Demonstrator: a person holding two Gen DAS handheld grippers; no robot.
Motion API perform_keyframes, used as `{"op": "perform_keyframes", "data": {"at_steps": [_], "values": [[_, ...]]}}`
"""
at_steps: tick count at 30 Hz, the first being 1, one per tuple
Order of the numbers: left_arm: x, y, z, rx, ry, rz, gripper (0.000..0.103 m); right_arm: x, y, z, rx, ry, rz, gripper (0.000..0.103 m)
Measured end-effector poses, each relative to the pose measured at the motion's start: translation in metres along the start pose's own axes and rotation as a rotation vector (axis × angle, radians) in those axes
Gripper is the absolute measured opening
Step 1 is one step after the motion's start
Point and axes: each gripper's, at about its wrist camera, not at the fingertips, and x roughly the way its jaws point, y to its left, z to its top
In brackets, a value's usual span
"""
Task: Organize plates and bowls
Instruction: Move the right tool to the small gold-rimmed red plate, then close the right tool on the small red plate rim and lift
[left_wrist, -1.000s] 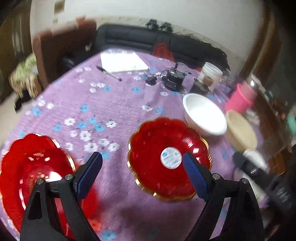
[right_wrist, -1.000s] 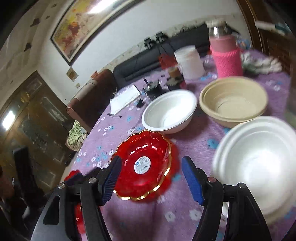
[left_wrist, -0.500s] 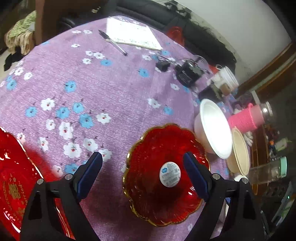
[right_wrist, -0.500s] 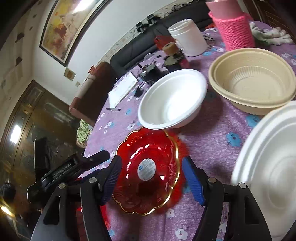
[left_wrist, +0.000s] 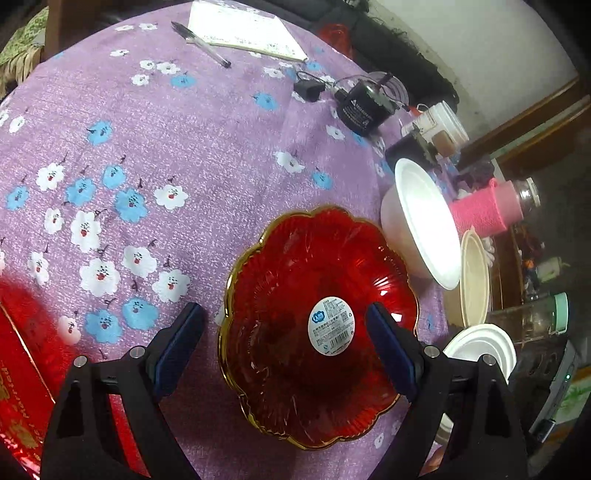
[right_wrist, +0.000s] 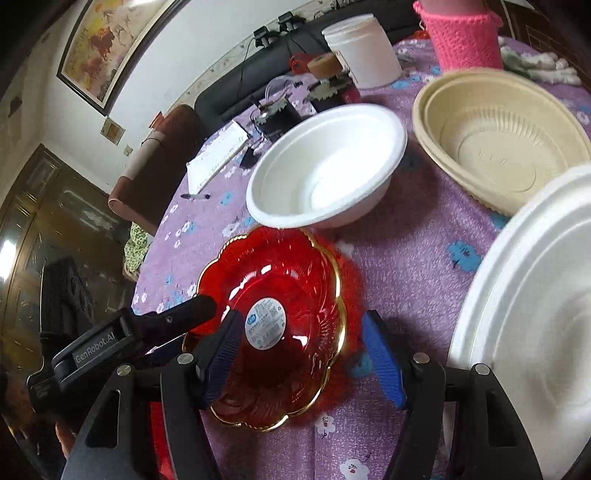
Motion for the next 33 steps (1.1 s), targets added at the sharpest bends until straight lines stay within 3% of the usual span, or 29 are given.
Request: {"op": "perform_keyframes", "data": {"at_steps": [5, 9, 13, 17, 27, 30, 32, 33], "values": [[-0.01, -0.004, -0.003, 0.028, -0.062, 0.013, 0.089, 0.002, 0.002, -0.003, -0.008, 0.002, -0.008, 0.068], [-0.003, 0.0, -0.002, 0.019, -0.033, 0.01, 0.086, -0.003, 0.003, -0.003, 0.002, -0.006, 0.029, 0.068], [0.002, 0.004, -0.002, -0.009, -0.008, -0.024, 0.08, 0.002, 0.007, -0.005, -0.021, 0.007, -0.007, 0.068], [0.002, 0.005, -0.002, -0.021, -0.003, -0.039, 0.058, 0.008, 0.01, -0.007, -0.031, 0.029, -0.026, 0.067], [0.003, 0.006, -0.005, -0.016, -0.014, -0.012, 0.041, 0.012, 0.0, -0.005, 0.004, 0.045, -0.045, 0.05], [0.003, 0.003, -0.006, 0.003, -0.018, 0.007, 0.04, 0.015, 0.001, -0.005, -0.008, 0.048, -0.06, 0.045], [0.002, 0.004, -0.007, 0.006, -0.025, 0.025, 0.037, 0.015, 0.0, -0.005, -0.015, 0.04, -0.087, 0.033], [0.002, 0.004, -0.007, 0.008, -0.028, 0.034, 0.034, 0.015, -0.001, -0.005, -0.014, 0.034, -0.108, 0.022]]}}
